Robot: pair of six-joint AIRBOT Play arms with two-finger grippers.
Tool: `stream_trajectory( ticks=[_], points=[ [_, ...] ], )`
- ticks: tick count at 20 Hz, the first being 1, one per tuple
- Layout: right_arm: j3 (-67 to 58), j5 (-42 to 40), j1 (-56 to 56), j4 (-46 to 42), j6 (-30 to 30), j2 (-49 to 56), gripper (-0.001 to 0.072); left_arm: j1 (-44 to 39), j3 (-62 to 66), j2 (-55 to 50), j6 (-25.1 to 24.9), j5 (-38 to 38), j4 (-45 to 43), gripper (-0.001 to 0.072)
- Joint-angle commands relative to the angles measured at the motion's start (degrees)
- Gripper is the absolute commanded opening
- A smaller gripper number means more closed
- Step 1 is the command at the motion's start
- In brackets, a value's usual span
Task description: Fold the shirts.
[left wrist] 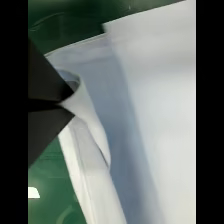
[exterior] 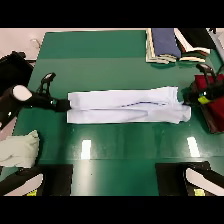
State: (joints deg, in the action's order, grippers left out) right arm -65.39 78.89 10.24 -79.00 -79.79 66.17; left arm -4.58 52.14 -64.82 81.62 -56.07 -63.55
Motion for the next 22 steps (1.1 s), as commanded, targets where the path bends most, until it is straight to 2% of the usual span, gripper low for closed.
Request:
stream_trajectory(
  ticks=[1, 4, 7, 8, 9, 10, 11, 13, 15, 16, 17, 18, 19, 22],
  points=[
    [-9.90, -1.22, -0.50, -0.02, 0.31, 10.73, 0.0015, 0.02, 8.70, -10.67, 0.00, 3.15, -0.11, 0.0023],
    [-16.28, -1.88, -0.50, 2.67, 0.37, 17.88, 0.0016, 0.02, 12.83, -15.54, 0.94, 3.89, -0.11, 0.0024],
    [-20.79, -3.58, -0.50, 7.15, 0.37, 23.26, 0.0025, 0.04, 13.33, -15.96, 1.09, 6.75, 0.39, 0.0029],
    [-21.90, -4.90, -0.50, 8.68, 0.37, 24.55, 0.0196, 0.04, 13.33, -15.96, 1.25, 6.82, 0.39, 0.0292],
    [-22.86, -5.77, -0.24, 10.21, 0.39, 25.46, 0.0418, 0.04, 13.33, -15.93, 2.71, 6.82, 0.37, 0.0605],
    [-23.78, -5.81, 0.44, 12.24, 1.18, 26.05, 0.0455, 0.04, 13.42, -15.82, 3.91, 6.62, 0.33, 0.0627],
    [-24.33, -5.18, 1.46, 14.88, 3.78, 26.29, 0.0454, 0.04, 14.08, -15.69, 3.85, 5.64, -0.04, 0.0567],
    [-24.26, -2.36, 4.55, 19.10, 7.34, 26.23, 0.0455, 0.02, 16.96, -15.47, 3.72, 1.03, -1.60, 0.0378],
    [-23.12, 1.95, 8.72, 19.47, 9.46, 26.23, 0.0454, 0.02, 19.76, -15.47, 3.21, -2.95, -1.73, 0.0114],
    [-21.70, 3.39, 11.28, 19.52, 10.16, 26.23, 0.0455, 0.02, 20.76, -15.47, 3.13, -4.07, -1.66, 0.0023],
    [-19.93, 4.09, 13.84, 20.09, 10.88, 26.23, 0.0458, 0.02, 21.33, -15.47, 3.21, -4.66, -0.83, 0.0023],
    [-17.44, 4.04, 16.52, 22.23, 11.56, 26.23, 0.0548, 0.00, 21.42, -15.47, 3.21, -4.59, 0.57, 0.0023],
    [-14.80, 3.26, 19.54, 24.72, 12.15, 26.29, 0.0601, -0.13, 21.33, -15.47, 3.21, -4.70, 2.12, 0.0023],
    [-8.48, 1.09, 25.20, 30.14, 15.10, 27.34, 0.0601, -2.84, 21.33, -15.54, 3.45, -4.26, 2.71, 0.0023]
  ],
)
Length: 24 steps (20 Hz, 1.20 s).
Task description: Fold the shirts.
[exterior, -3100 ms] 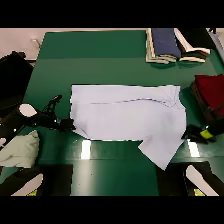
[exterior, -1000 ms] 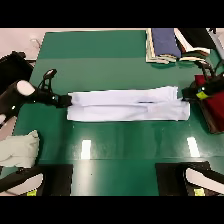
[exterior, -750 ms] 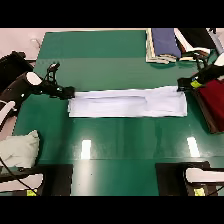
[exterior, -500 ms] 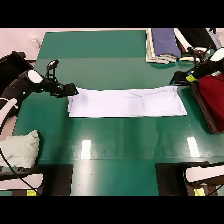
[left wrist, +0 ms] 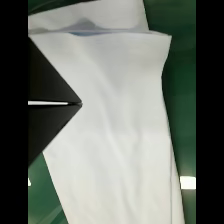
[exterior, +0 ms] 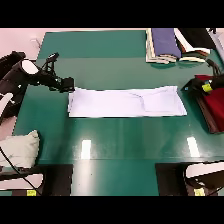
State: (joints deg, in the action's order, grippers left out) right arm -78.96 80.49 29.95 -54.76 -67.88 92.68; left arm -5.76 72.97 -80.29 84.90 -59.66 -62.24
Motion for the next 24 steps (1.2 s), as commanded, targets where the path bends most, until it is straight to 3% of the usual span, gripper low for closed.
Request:
stream_trajectory(
  ticks=[1, 11, 15, 17, 19, 24],
  points=[
    [6.40, -0.37, 6.14, 6.97, 4.15, 1.62, 0.0601, -3.13, 0.52, -0.13, 0.24, -0.20, 1.42, 0.0023],
    [7.74, -1.38, -2.21, 11.56, 8.20, 10.78, 0.0575, -16.41, 0.42, -1.66, 5.05, 6.60, 1.40, 0.0023],
    [7.74, -1.22, -2.36, 11.74, 10.51, 8.59, 0.0062, -20.02, 2.08, -6.80, 5.25, 10.60, 3.98, 0.0022],
    [7.67, -1.27, -2.03, 11.69, 10.62, 4.46, 0.0017, -21.75, 5.81, -11.28, 5.22, 11.15, 4.59, 0.0022],
    [5.62, -0.24, -2.56, 11.72, 10.16, 0.28, 0.0016, -23.45, 11.47, -16.63, 5.25, 11.26, 4.94, 0.0021],
    [-5.18, 1.84, -10.38, 11.74, 2.80, -7.82, 0.0016, -27.21, 25.33, -29.62, 5.66, 10.51, 5.68, 0.0022]
  ],
)
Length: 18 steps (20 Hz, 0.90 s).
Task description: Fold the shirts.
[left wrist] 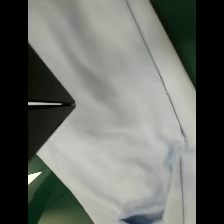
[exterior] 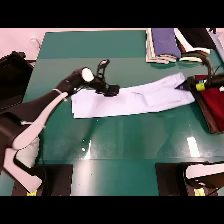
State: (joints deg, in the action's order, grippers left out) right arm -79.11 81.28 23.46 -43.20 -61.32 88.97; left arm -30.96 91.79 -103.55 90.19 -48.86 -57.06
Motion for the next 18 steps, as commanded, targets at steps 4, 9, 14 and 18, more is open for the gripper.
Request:
stream_trajectory(
  ticks=[4, 9, 14, 18],
  points=[
    [-12.39, 1.36, -13.66, 0.15, -8.72, -7.02, 0.0016, -3.48, 11.74, -11.93, 1.49, -0.04, 0.96, 0.0022],
    [-17.77, -1.25, -24.17, 0.09, -12.87, -6.93, 0.0016, -3.63, 12.55, -12.85, 1.97, 2.08, 1.55, 0.0022],
    [-17.92, -5.70, -30.05, 0.13, -14.34, -6.80, 0.0016, -0.87, 15.34, -12.44, 2.84, -2.75, 0.44, 0.0022],
    [-17.94, -8.33, -35.69, 0.26, -14.32, -5.73, 0.0016, 7.37, 23.06, -8.02, 2.86, -13.00, -7.06, 0.0022]
  ],
)
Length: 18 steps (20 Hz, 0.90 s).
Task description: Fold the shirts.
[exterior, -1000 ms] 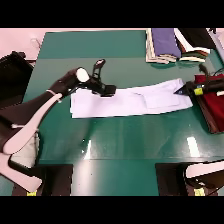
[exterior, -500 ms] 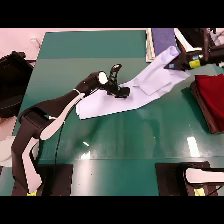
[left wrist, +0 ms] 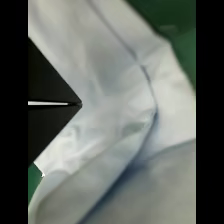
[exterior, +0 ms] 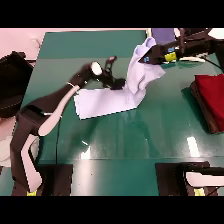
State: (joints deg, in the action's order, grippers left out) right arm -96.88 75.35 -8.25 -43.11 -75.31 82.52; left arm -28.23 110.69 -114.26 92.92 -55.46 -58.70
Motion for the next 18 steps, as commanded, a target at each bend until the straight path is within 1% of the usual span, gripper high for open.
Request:
stream_trajectory(
  ticks=[1, 3, 5, 6, 7, 8, 10, 12, 15, 18],
  points=[
    [-0.17, -3.15, -6.27, 0.13, -0.26, 1.73, 0.0016, 7.10, 5.38, 5.18, 0.11, -7.28, -8.22, 0.0022],
    [-0.20, -7.15, -12.59, 0.17, 0.07, 4.76, 0.0016, 12.37, 6.03, 11.85, 0.04, -7.58, -11.54, 0.0022],
    [-2.29, -14.51, -20.33, 0.17, 2.08, 9.64, 0.0017, 17.40, 6.03, 18.25, -0.44, -7.58, -12.70, 0.0022],
    [-4.94, -17.92, -24.04, 0.13, 2.80, 12.87, 0.0044, 19.54, 6.03, 21.03, -0.42, -7.61, -13.33, 0.0022],
    [-8.50, -20.00, -27.47, 0.11, 3.69, 16.41, 0.0274, 21.14, 6.03, 23.19, -0.42, -7.65, -13.62, 0.0023],
    [-12.31, -20.22, -30.05, 0.00, 3.85, 19.61, 0.0442, 22.58, 6.01, 25.14, -0.44, -8.11, -13.86, 0.0023],
    [-17.70, -17.64, -31.41, -1.05, 3.76, 22.82, 0.0453, 24.09, 6.01, 27.47, -1.01, -9.16, -14.38, 0.0023],
    [-17.94, -13.53, -28.83, -3.45, 3.65, 22.12, 0.0450, 24.09, 6.01, 28.28, -3.10, -10.60, -15.02, 0.0022],
    [-10.12, -9.66, -20.24, -5.07, 3.17, 17.79, 0.0449, 23.91, 5.57, 28.26, -3.41, -12.09, -14.16, 0.0022],
    [2.99, -8.90, -8.83, -5.09, 1.99, 13.29, 0.0449, 23.78, 4.79, 28.20, -3.43, -12.44, -13.18, 0.0023]
  ],
)
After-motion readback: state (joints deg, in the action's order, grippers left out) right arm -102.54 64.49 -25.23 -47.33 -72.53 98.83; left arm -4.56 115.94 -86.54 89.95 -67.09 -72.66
